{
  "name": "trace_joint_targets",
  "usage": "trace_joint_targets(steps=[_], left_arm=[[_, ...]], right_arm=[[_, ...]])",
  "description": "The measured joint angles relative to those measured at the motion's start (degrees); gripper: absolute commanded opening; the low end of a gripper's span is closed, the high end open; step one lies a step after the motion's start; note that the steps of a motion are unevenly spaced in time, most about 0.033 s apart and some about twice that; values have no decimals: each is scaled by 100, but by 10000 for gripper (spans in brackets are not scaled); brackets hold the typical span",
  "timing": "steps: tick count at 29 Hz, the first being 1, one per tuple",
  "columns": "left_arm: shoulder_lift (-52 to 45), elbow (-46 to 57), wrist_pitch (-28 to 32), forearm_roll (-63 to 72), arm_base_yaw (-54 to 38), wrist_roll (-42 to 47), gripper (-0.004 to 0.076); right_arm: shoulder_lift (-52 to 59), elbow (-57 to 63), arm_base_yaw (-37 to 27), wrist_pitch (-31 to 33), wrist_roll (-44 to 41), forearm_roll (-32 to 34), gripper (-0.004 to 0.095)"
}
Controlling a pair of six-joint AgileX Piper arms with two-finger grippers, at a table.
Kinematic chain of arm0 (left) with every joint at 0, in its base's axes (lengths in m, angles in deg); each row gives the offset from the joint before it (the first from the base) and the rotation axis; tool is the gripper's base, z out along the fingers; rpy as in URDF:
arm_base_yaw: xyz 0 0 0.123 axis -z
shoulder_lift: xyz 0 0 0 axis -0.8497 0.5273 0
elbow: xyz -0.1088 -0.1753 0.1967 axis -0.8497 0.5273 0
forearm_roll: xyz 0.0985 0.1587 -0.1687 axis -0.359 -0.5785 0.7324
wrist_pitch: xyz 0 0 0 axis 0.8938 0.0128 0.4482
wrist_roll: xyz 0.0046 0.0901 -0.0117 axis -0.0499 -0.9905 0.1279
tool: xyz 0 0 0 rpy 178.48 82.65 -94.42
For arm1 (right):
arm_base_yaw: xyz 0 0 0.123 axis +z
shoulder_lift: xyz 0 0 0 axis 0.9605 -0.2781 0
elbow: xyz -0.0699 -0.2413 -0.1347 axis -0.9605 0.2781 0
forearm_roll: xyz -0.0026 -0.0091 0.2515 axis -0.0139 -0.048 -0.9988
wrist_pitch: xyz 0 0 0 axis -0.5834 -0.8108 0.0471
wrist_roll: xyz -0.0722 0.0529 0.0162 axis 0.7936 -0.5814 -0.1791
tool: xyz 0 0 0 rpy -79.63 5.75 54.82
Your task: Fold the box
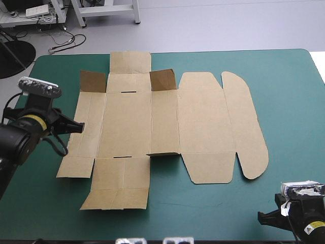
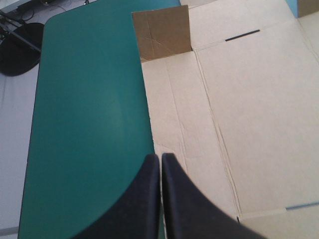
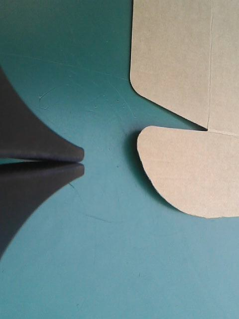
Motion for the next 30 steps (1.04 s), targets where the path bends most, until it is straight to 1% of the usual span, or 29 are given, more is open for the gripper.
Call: trace_joint_targets(steps=[3,6,10,14,18,22,24,27,28,29,30], left_arm=[[576,-369,68,243,-517,-9,15],[978,-604,81,886,-1366,-283,15],[1483,-659,-48,2332,-2872,-1080,15],[2060,-666,-434,3783,-4111,-1873,14],[2630,-666,-832,4467,-4705,-2360,13],[3051,-666,-932,4564,-4774,-2477,22],[3207,-666,-1016,4660,-4774,-2538,58],[3346,-670,-1191,4755,-4774,-2620,156],[3380,-670,-1224,4786,-4774,-2661,260],[3467,-670,-1260,4866,-4774,-2799,305],[3497,-670,-1265,4901,-4774,-2842,398]], right_arm=[[0,0,0,0,0,0,-20],[0,0,0,0,0,0,-20],[0,0,0,0,0,0,-20],[0,0,0,0,0,0,-20],[0,0,0,0,0,0,-20],[0,0,0,0,0,0,-20],[0,0,0,0,0,0,-20],[0,0,0,0,0,0,-20],[0,0,0,0,0,0,-20],[0,0,0,0,0,0,-20],[0,0,0,0,0,0,-20]])
